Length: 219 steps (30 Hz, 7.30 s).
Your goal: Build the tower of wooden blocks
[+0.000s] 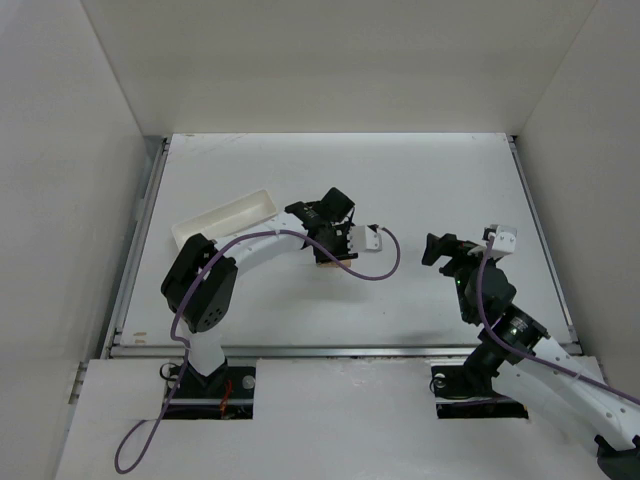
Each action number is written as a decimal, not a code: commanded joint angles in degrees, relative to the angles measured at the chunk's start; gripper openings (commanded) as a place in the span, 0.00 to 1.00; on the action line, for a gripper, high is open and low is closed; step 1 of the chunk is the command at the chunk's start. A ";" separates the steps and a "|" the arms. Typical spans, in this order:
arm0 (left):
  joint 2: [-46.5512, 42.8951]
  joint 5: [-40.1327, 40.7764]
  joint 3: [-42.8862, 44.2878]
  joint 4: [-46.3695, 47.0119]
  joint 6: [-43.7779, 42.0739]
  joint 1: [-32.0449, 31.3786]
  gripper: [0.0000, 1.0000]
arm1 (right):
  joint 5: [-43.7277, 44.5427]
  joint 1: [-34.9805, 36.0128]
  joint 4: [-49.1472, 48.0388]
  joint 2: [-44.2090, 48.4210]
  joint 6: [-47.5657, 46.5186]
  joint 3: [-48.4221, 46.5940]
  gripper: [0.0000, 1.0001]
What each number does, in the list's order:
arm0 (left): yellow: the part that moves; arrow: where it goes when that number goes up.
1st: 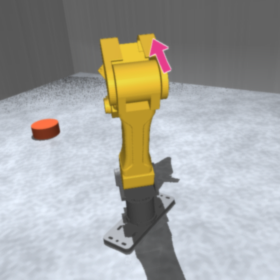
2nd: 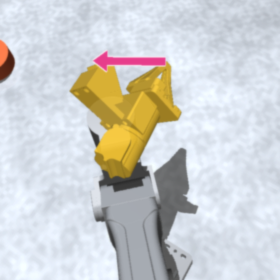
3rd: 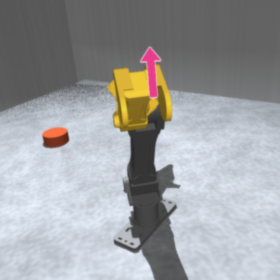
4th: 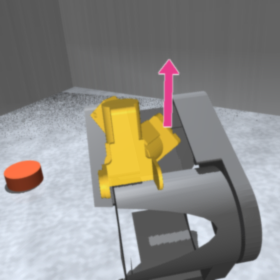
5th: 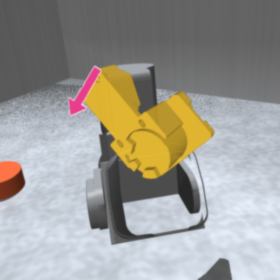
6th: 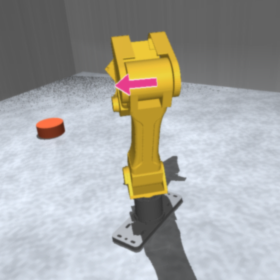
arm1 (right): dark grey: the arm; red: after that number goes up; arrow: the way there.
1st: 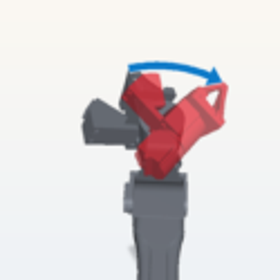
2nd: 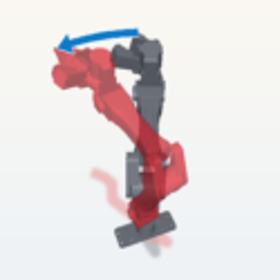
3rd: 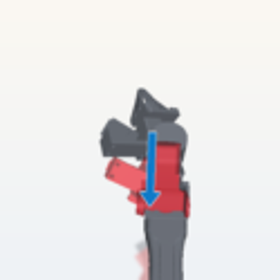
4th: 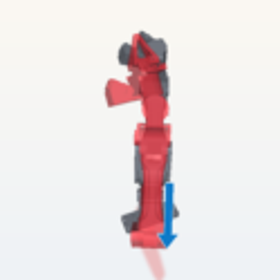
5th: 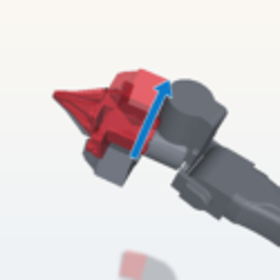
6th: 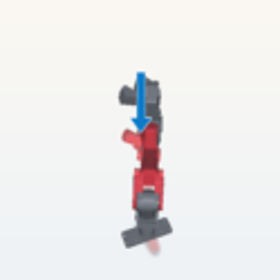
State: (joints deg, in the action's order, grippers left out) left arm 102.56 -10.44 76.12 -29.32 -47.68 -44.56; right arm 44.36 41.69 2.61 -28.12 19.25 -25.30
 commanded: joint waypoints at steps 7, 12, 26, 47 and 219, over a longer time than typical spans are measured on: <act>-1.23 -0.20 1.57 0.23 0.92 0.08 0.00 | 0.20 0.14 -0.68 0.52 -0.61 0.69 1.00; -1.23 -0.20 3.25 -0.91 0.92 0.08 0.00 | 0.20 0.14 -0.68 0.52 -0.61 0.69 1.00; -0.18 -0.73 4.92 -3.02 0.40 0.08 0.00 | 0.20 0.14 -0.68 0.52 -0.61 0.69 1.00; 0.97 -1.25 4.39 -1.70 1.45 -0.44 0.00 | 0.20 0.14 -0.68 0.52 -0.61 0.69 1.00; 9.49 -14.52 3.51 2.51 -24.06 19.59 0.72 | -29.59 -11.02 5.83 -27.78 0.53 -22.07 1.00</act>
State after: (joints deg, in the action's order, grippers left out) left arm 111.77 -23.11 77.41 -25.54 -72.93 -24.56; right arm 14.17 31.07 11.11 -56.73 20.49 -47.03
